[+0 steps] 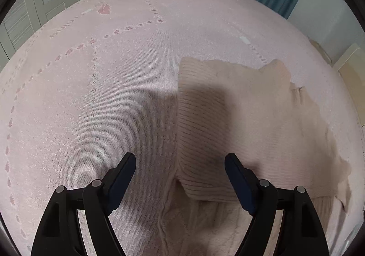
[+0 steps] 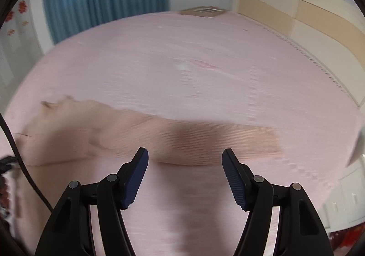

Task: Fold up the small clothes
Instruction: 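Grasp the other sleeve cuff with the right tool, then lift and fold the held sleeve across the body with the right tool, release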

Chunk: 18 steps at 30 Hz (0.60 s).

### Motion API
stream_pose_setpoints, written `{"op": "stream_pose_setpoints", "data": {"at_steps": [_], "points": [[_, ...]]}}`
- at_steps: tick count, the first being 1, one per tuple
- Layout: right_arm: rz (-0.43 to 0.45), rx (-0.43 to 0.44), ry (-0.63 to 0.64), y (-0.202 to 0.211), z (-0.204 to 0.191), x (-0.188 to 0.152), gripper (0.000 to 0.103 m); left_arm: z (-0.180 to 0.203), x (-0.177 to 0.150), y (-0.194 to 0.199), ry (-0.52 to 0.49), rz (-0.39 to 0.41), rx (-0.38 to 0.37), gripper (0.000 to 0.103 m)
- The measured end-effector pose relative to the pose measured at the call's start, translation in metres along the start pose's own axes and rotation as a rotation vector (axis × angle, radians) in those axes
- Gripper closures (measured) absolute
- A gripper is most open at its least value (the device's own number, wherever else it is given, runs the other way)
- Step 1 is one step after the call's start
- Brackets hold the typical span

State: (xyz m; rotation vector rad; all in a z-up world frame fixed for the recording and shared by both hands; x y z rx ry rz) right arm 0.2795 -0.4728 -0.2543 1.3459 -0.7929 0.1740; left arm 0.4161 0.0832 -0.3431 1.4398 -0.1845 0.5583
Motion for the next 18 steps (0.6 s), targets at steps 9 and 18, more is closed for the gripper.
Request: {"op": "stream_pose_setpoints", "data": {"at_steps": [9, 18], "points": [[-0.145, 0.073, -0.247, -0.09, 0.079, -0.051, 0.036, 0.016, 0.002, 0.002, -0.015, 0.061, -0.034, 0.021], [-0.088, 0.131, -0.377, -0.12, 0.101, -0.029, 0.031, 0.023, 0.001, -0.002, -0.067, 0.101, 0.024, 0.021]]}}
Point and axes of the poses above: each gripper's, at about its wrist camera, not at the fingertips, and y roughly against the way its jaws point, z to its right, x to its top, the point moved 10 cm from there along -y, roughly the way its jaws point, and after that the axes turned 4 degrees about -y, right-handed, at the moved point
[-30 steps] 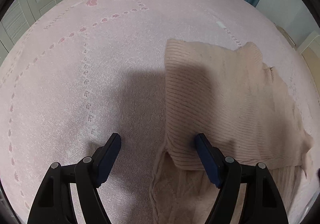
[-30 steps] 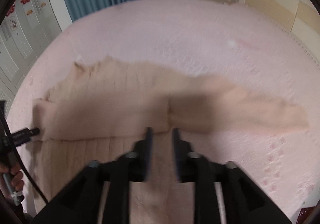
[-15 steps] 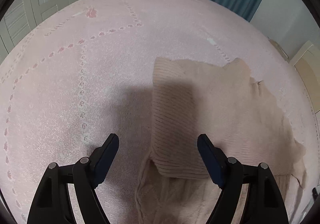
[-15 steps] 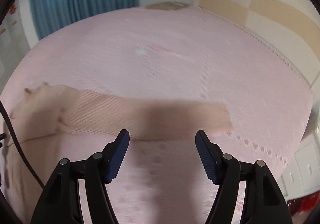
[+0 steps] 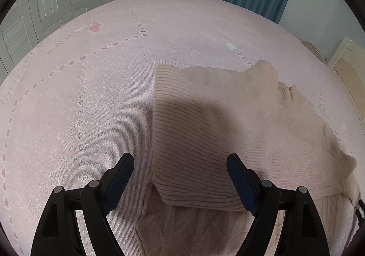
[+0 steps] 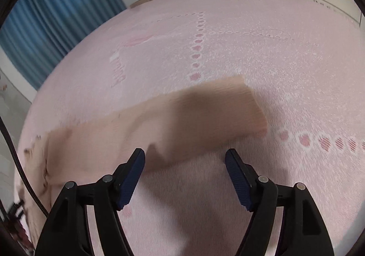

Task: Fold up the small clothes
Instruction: 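Lift and fold the held sleeve across the body with the right tool, release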

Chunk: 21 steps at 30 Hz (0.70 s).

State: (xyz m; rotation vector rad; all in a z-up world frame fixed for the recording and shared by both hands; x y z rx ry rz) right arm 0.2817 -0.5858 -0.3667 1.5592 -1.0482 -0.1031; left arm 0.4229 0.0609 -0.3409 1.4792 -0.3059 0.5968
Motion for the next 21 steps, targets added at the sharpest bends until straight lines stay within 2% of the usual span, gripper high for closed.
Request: {"op": "stream_pose_setpoints", "data": {"at_steps": [5, 7, 9, 11, 15, 21], "points": [[0.037, -0.054, 0.001, -0.01, 0.005, 0.019, 0.031, 0.001, -0.001, -0.001, 0.008, -0.009, -0.001, 0.021], [0.054, -0.096, 0.003, -0.012, 0.008, 0.028, 0.038, 0.002, -0.002, -0.001, 0.012, -0.015, -0.004, 0.021], [0.075, -0.152, 0.019, -0.008, 0.012, 0.035, 0.096, 0.003, -0.001, 0.0, 0.018, -0.02, -0.014, 0.021], [0.078, -0.115, 0.02, 0.001, 0.004, 0.042, 0.098, 0.003, 0.001, 0.003, 0.021, -0.018, -0.015, 0.021], [0.144, -0.138, 0.087, 0.036, -0.027, 0.058, 0.098, -0.001, 0.008, 0.017, 0.022, 0.008, 0.007, 0.021], [0.311, -0.147, 0.314, 0.109, -0.144, 0.073, 0.098, -0.018, 0.017, 0.043, 0.064, 0.039, -0.023, 0.021]]}}
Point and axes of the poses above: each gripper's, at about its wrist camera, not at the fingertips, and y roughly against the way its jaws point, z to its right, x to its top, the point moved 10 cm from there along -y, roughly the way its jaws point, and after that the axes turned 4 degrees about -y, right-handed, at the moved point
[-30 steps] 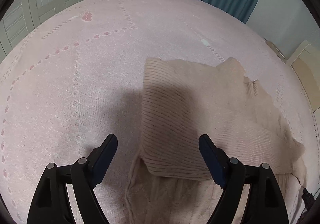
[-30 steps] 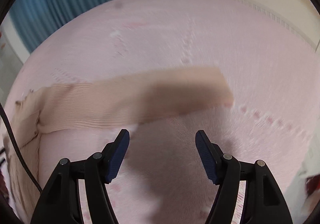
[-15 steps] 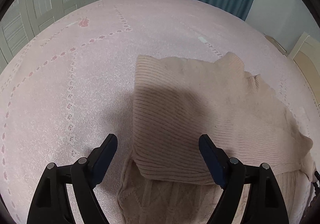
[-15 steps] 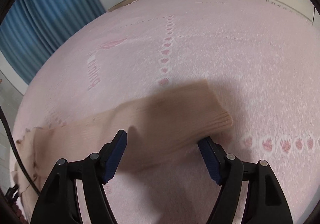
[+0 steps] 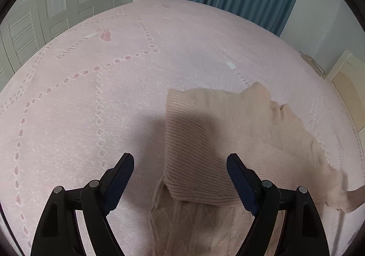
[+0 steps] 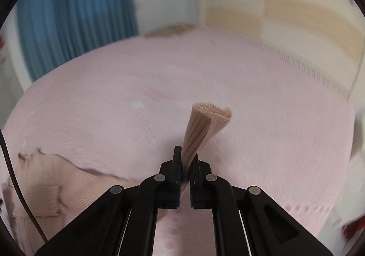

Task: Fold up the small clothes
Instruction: 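Lift and fold the held sleeve across the body with the right tool, release, then grasp the sweater side edge with the left tool and fold it over the body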

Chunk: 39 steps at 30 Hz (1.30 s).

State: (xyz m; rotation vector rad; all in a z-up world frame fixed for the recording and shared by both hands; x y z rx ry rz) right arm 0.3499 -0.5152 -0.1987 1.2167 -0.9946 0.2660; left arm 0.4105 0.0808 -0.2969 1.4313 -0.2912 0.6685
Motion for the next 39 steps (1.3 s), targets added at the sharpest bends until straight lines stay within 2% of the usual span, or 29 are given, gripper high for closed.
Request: {"op": "stream_pose_setpoints", "data": {"at_steps": [2, 6, 9, 11, 13, 16, 18, 20, 21, 22, 24, 26, 28, 30, 34, 37, 39], "points": [[0.051, 0.028, 0.072, 0.027, -0.046, 0.015, 0.098, -0.009, 0.003, 0.008, 0.011, 0.012, -0.004, 0.021], [0.089, 0.153, 0.146, 0.068, -0.15, 0.024, 0.098, -0.043, 0.01, 0.024, 0.064, 0.042, 0.018, 0.02], [0.099, 0.242, 0.229, 0.09, -0.238, 0.015, 0.098, -0.073, 0.007, 0.024, 0.037, 0.023, 0.129, 0.02], [0.095, 0.307, 0.285, 0.105, -0.298, -0.004, 0.098, -0.091, 0.007, 0.023, 0.021, 0.007, 0.166, 0.02], [0.086, 0.382, 0.347, 0.121, -0.362, -0.03, 0.098, -0.111, 0.005, 0.025, 0.05, 0.002, 0.155, 0.02], [0.05, 0.461, 0.412, 0.135, -0.429, -0.072, 0.098, -0.145, 0.002, 0.026, 0.104, -0.011, 0.161, 0.02], [-0.015, 0.493, 0.441, 0.126, -0.473, -0.107, 0.097, -0.165, 0.0, 0.025, 0.151, -0.022, 0.177, 0.02], [-0.104, 0.541, 0.456, 0.112, -0.499, -0.141, 0.097, -0.175, -0.001, 0.023, 0.182, -0.031, 0.176, 0.02], [-0.16, 0.578, 0.466, 0.104, -0.509, -0.158, 0.091, -0.177, -0.001, 0.022, 0.193, -0.034, 0.172, 0.02], [-0.2, 0.595, 0.474, 0.1, -0.513, -0.171, 0.087, -0.175, 0.0, 0.021, 0.197, -0.032, 0.163, 0.02], [-0.241, 0.637, 0.474, 0.1, -0.511, -0.185, 0.067, -0.166, 0.003, 0.02, 0.177, -0.024, 0.148, 0.02], [-0.216, 0.661, 0.478, 0.109, -0.495, -0.187, 0.058, -0.149, 0.006, 0.019, 0.119, -0.01, 0.139, 0.02], [-0.18, 0.642, 0.5, 0.113, -0.473, -0.182, 0.058, -0.127, 0.007, 0.017, 0.056, -0.007, 0.116, 0.02], [-0.157, 0.601, 0.504, 0.11, -0.454, -0.172, 0.058, -0.1, 0.006, 0.014, 0.027, -0.017, 0.027, 0.02], [-0.181, 0.532, 0.444, 0.075, -0.382, -0.157, 0.057, -0.057, 0.003, 0.019, 0.014, -0.006, -0.138, 0.022], [-0.208, 0.466, 0.372, 0.05, -0.321, -0.155, 0.057, -0.028, 0.003, 0.017, -0.045, 0.012, -0.176, 0.023], [-0.226, 0.457, 0.317, 0.037, -0.296, -0.157, 0.057, -0.016, 0.003, 0.014, -0.078, 0.037, -0.168, 0.03]]}}
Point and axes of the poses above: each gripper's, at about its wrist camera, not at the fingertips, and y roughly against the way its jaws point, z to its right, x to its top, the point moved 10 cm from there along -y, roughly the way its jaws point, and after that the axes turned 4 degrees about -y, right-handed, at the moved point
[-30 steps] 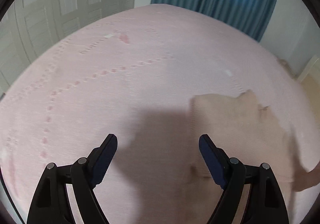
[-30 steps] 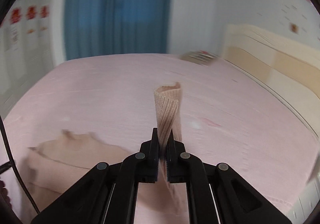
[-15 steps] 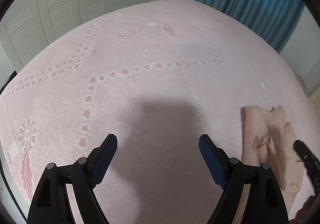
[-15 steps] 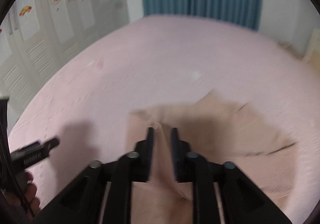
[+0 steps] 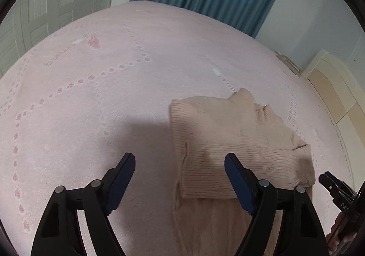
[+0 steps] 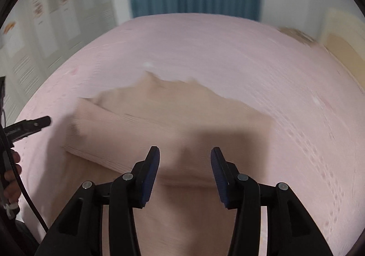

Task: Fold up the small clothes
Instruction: 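Grasp the sweater side edge with the left tool and fold it over the body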

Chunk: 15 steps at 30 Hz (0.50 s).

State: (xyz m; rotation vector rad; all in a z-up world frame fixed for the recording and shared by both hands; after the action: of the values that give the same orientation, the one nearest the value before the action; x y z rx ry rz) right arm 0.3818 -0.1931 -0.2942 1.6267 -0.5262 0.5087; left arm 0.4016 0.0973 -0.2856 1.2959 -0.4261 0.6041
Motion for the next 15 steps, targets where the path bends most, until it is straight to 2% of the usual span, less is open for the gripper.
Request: {"op": "stream_pose_setpoints", "data": {"at_steps": [1, 3, 5, 7, 12, 15], "points": [[-0.011, -0.011, -0.047, -0.003, 0.018, -0.007, 0.057, 0.003, 0.0, -0.002, -0.006, 0.002, 0.0, 0.033], [-0.064, -0.033, -0.115, -0.01, 0.037, -0.012, 0.057, 0.009, -0.003, -0.011, -0.019, -0.009, -0.01, 0.047], [-0.084, 0.008, -0.167, -0.013, 0.042, -0.009, 0.057, 0.015, -0.006, -0.016, -0.038, -0.022, -0.017, 0.053], [-0.077, 0.048, -0.186, -0.009, 0.043, -0.005, 0.057, 0.018, -0.005, -0.022, -0.047, -0.024, -0.019, 0.053], [-0.042, 0.003, -0.116, 0.006, 0.04, -0.003, 0.057, 0.021, -0.008, -0.037, -0.037, -0.038, -0.02, 0.056], [-0.05, 0.017, -0.119, 0.008, 0.044, -0.002, 0.057, 0.026, -0.01, -0.042, -0.093, -0.033, 0.02, 0.061]]}}
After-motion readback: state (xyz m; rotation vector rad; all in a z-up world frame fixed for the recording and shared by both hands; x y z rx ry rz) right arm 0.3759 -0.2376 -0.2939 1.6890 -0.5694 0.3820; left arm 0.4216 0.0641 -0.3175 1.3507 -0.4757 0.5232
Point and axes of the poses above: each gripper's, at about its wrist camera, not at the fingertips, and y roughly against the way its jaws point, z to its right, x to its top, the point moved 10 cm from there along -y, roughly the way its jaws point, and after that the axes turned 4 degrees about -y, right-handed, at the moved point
